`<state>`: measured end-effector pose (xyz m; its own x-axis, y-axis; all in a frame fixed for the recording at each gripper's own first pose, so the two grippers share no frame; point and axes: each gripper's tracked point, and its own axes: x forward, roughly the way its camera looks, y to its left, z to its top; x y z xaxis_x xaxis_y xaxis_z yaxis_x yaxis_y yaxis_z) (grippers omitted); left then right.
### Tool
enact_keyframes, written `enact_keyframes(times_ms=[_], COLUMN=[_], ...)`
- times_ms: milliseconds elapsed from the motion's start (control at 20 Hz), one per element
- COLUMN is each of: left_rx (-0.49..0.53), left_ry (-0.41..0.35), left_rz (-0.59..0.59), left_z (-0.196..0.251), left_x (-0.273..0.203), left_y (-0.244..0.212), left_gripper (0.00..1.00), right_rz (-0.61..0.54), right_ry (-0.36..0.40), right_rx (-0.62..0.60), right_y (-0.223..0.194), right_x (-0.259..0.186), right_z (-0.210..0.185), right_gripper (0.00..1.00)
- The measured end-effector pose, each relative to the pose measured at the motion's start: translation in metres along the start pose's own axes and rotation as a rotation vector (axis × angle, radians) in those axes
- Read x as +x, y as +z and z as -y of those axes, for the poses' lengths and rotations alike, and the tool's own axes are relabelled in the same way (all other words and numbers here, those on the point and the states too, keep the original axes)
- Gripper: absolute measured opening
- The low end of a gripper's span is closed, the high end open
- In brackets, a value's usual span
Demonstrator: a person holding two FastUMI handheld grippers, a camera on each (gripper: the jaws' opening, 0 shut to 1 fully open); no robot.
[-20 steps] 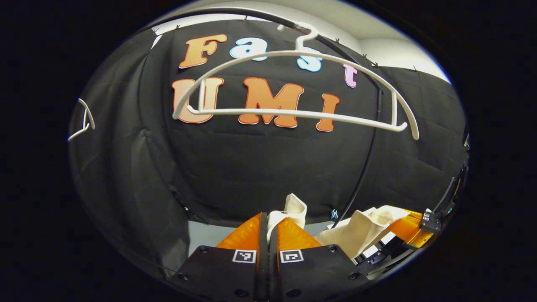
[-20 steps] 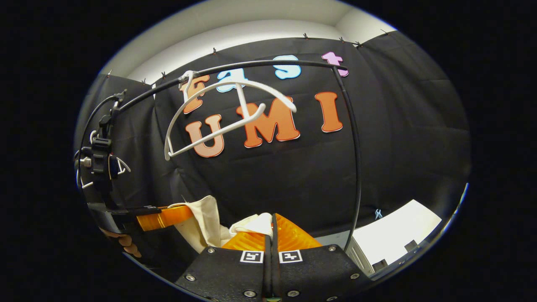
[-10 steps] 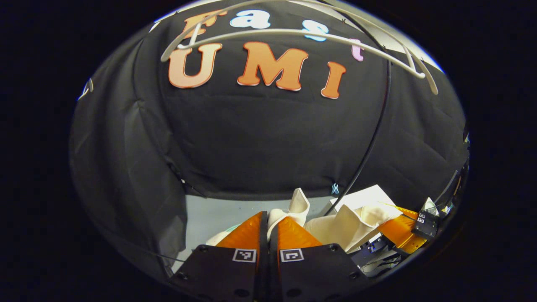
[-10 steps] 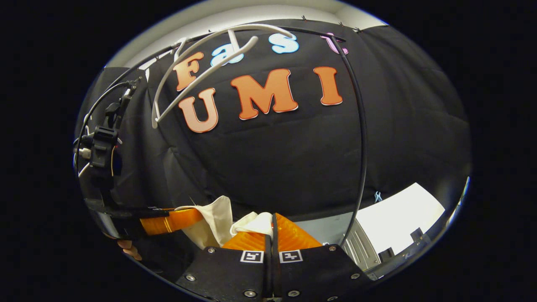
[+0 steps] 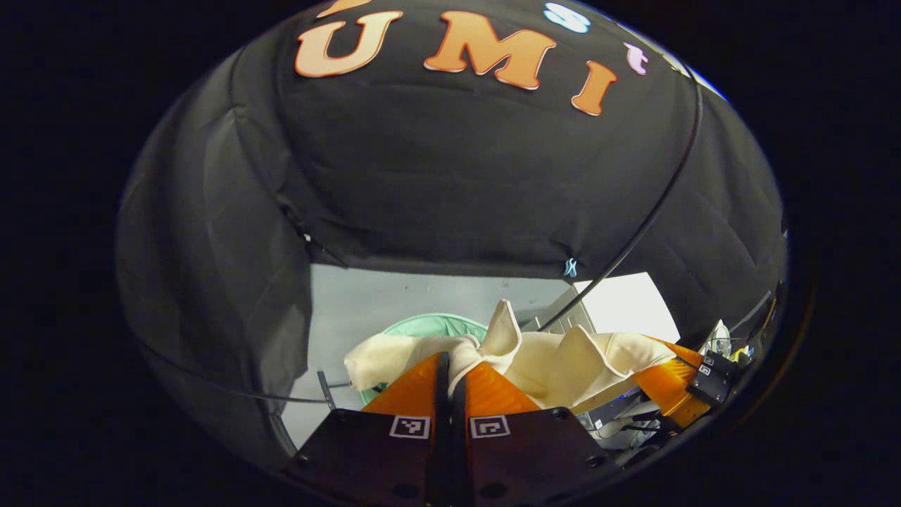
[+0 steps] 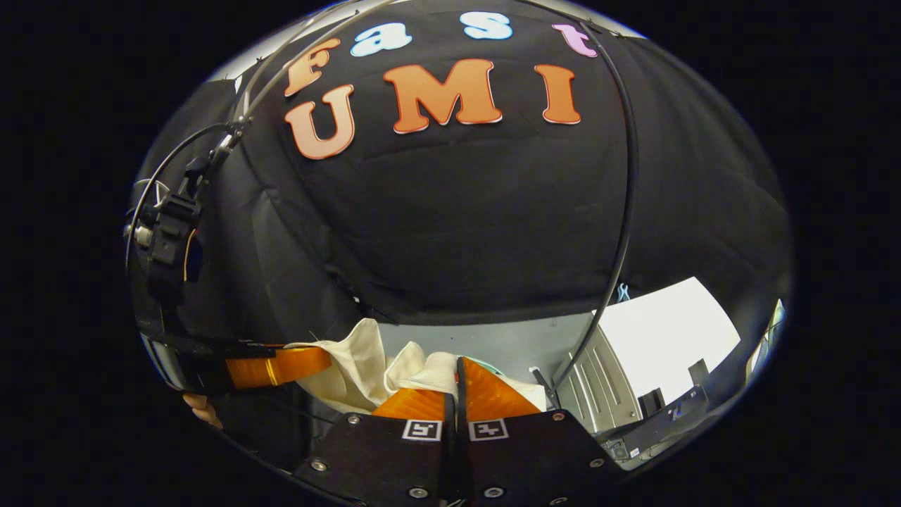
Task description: Grasp the clothes on the hanger with both hands and then place them into the laundry hamper below.
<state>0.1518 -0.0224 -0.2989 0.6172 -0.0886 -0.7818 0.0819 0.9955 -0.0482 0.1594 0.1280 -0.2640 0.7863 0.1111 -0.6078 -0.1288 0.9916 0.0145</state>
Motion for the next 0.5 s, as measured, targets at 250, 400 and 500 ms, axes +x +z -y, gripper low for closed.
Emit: enact_keyframes(times_ms=[250,400,500], left_rx=[-0.022,-0.035,-0.041], left_ry=[0.008,-0.002,-0.003], left_rz=[-0.089,-0.137,-0.196], left_z=[-0.029,-0.038,-0.042], left_x=[0.016,0.03,0.045], left_y=[-0.029,-0.04,-0.055], left_gripper=[0.07,0.07,0.07], right_rz=[-0.092,-0.138,-0.175], right_ry=[-0.031,-0.028,-0.034], right_rx=[0.006,0.023,0.003], right_y=[-0.028,-0.039,-0.047], right_x=[0.019,0.033,0.047], right_z=[-0.02,-0.03,-0.031], right_gripper=[0.02,0.03,0.03])
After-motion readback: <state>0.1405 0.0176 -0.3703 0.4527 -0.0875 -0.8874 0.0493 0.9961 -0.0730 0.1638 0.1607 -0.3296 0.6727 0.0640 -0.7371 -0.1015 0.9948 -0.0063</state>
